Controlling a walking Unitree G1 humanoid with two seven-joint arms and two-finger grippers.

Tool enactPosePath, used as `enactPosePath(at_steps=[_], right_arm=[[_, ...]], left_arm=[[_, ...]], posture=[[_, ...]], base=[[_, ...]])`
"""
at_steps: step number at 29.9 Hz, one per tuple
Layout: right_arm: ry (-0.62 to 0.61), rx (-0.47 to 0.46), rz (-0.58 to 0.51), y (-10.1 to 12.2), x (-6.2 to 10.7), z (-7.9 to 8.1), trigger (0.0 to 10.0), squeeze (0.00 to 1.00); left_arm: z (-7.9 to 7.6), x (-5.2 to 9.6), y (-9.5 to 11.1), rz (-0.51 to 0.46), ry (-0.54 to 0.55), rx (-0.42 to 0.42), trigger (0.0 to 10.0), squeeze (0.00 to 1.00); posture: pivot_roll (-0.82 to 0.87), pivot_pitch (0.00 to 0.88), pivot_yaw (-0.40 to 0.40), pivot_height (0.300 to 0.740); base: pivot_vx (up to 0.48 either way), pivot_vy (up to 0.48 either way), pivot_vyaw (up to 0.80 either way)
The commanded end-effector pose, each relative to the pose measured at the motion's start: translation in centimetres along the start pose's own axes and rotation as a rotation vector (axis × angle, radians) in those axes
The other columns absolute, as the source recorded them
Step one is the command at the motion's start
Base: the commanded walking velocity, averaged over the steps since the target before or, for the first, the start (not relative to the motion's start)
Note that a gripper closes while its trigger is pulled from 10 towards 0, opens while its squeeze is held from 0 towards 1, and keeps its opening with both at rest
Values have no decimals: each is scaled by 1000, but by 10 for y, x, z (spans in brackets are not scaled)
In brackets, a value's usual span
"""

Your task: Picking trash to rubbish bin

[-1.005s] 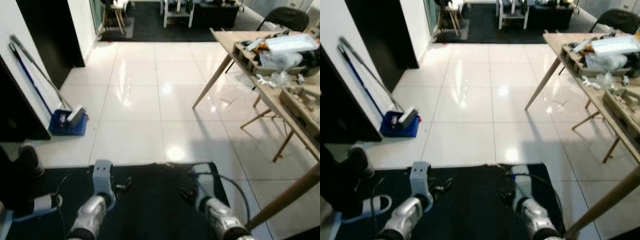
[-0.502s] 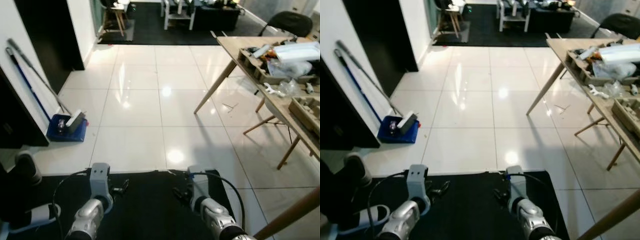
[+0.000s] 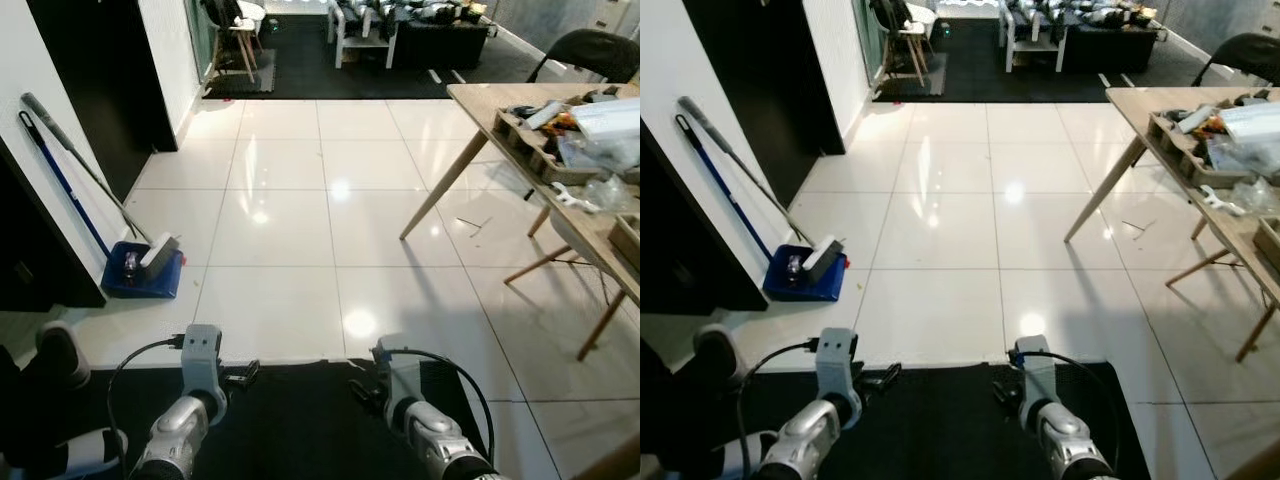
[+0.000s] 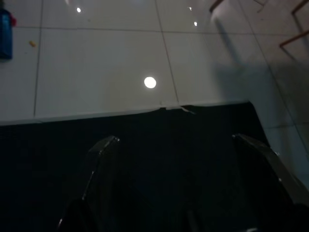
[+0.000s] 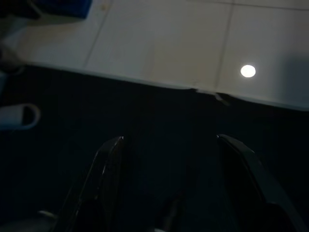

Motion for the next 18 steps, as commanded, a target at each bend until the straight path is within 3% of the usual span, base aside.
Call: enactPosePath(at_steps=[1,18], right_arm=[[5,-4,9,-3,0,2,10000,0],[13,0,10,-1,-1,3,10000,0]], left_arm=[[1,1,-3,10,4,1,10000,0],[2,2,-5,11,10,8,10000,0]], posture=[[-95,43,11,740],[-90,47,5,740]], base=[[255,0,0],[258,0,0]])
Point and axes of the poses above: a point about 5 cm out from each wrist's last joint towards the gripper, its own x axis pointing back from the gripper into the wrist, its own y axis along the axis of the wrist's last joint, z = x × y, the point moved 1 cm from there along -x, pointing out of the wrist towards the gripper, and after that the axes turned 15 degrees about x, right-handed, at the moved point
